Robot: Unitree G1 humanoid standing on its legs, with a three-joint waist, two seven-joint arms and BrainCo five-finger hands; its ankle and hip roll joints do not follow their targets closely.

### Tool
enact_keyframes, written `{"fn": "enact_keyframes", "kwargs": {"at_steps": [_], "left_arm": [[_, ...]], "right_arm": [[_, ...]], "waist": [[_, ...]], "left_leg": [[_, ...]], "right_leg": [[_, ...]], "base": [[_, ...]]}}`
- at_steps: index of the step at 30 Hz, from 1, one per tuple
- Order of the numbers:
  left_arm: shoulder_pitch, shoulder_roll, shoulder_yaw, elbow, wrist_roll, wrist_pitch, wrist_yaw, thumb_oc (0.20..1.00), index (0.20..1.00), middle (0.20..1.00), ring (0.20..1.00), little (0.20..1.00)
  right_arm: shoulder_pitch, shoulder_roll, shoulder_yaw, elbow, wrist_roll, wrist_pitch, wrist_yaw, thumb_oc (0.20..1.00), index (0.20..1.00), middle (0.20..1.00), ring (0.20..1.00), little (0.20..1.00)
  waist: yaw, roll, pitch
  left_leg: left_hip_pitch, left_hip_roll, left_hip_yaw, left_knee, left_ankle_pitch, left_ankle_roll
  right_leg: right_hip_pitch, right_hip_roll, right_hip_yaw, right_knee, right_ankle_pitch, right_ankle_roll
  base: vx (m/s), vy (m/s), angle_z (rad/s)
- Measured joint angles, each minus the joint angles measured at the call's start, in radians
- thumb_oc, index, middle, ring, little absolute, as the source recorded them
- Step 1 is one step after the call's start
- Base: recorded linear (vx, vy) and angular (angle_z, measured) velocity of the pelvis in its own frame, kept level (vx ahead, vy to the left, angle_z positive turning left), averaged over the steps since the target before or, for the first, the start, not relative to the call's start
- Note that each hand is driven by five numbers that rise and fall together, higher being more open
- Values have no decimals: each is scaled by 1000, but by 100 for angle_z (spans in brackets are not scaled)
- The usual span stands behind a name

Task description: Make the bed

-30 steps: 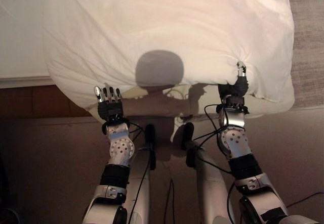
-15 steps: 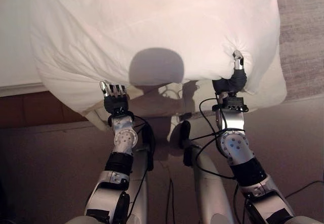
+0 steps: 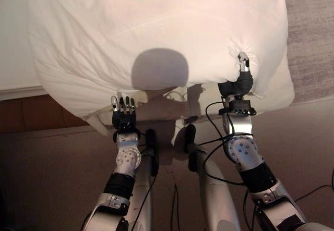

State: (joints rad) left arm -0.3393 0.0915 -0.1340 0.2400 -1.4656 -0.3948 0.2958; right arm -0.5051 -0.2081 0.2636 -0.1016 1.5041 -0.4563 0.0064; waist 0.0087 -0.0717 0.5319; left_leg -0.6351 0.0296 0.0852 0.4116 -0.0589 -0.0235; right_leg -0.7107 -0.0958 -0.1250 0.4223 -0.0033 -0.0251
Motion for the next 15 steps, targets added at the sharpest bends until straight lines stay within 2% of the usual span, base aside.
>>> {"fn": "enact_keyframes", "kwargs": {"at_steps": [3,6,12,15], "left_arm": [[43,4,-8,-2,0,31,-17,1000,1000,1000,1000,1000],[161,56,-95,-63,35,120,-135,1000,1000,1000,1000,1000],[170,82,-161,-51,38,251,-318,1000,1000,1000,1000,1000],[150,85,-183,-51,38,280,-368,1000,1000,1000,1000,1000]], "right_arm": [[0,0,-8,0,0,1,0,200,200,200,200,200],[5,1,-15,-2,0,3,1,200,200,200,200,200],[11,5,-16,-2,0,6,14,200,200,200,200,200],[12,10,-16,-2,0,6,22,200,200,200,200,200]], "waist": [[14,1,1],[10,1,1],[11,1,1],[10,2,1]], "left_leg": [[5,1,-1,0,0,0],[11,-1,0,-2,0,0],[12,0,4,-2,1,0],[13,2,8,-2,1,0]], "right_leg": [[7,0,-1,1,0,0],[12,-1,0,-1,0,0],[11,-1,1,-1,0,0],[11,1,2,-1,0,0]], "base": [[0,0,0],[0,0,0],[0,0,0],[0,0,0]]}}
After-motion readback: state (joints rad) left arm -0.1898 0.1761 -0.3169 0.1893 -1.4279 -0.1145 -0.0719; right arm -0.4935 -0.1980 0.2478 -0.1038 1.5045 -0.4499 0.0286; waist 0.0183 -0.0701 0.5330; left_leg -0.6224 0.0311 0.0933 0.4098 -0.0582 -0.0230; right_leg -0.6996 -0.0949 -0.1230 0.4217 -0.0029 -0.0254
